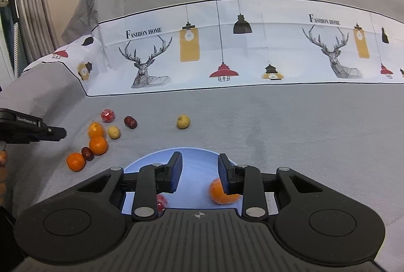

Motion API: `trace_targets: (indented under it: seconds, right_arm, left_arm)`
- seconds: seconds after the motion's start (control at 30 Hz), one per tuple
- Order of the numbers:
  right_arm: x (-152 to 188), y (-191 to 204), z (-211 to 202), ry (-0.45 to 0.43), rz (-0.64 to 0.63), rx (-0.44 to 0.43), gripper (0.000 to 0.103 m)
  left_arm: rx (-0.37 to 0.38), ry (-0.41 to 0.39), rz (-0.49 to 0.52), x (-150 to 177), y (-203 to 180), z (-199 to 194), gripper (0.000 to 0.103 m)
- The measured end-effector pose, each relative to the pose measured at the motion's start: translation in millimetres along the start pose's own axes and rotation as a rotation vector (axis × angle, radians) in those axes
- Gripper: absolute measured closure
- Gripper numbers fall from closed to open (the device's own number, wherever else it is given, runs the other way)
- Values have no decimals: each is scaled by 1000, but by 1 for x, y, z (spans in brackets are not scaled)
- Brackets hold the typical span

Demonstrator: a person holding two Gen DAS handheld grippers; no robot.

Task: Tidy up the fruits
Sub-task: 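Grasp a tangerine with the left gripper while the right grasps the small yellow fruit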

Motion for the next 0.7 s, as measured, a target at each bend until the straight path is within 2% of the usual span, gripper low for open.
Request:
trace_targets:
  seconds: [0.13, 0.2, 0.27, 0.47, 0.7]
  right_arm:
    - [0, 2, 5, 11, 14, -23, 70]
    - [-1, 4, 7, 16, 17, -35, 70]
    - [0, 6, 9, 23, 16, -49, 70]
    - [-3, 14, 22, 54, 27, -104, 70]
    - [-25, 20, 46, 49, 73, -153, 68]
  left_arm:
    - [-4, 29, 56, 4, -7, 9, 71]
    - [-14, 35, 68, 7, -7, 15, 59]
    - [-27, 41, 72, 7, -7, 22, 54]
    - [-49, 67, 88, 8, -9, 41, 52]
    - [-68, 92, 110, 12, -11, 64, 50]
Point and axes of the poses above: each gripper's, at about its wrist camera, not at the fingertips, and z roughly the way its jaws point, y to its left, x to its underside, the point moved 3 cm from there along z, roughly the way its jaws point, and after that the axes turned 5 degrees about -z, right-handed, at the moved point
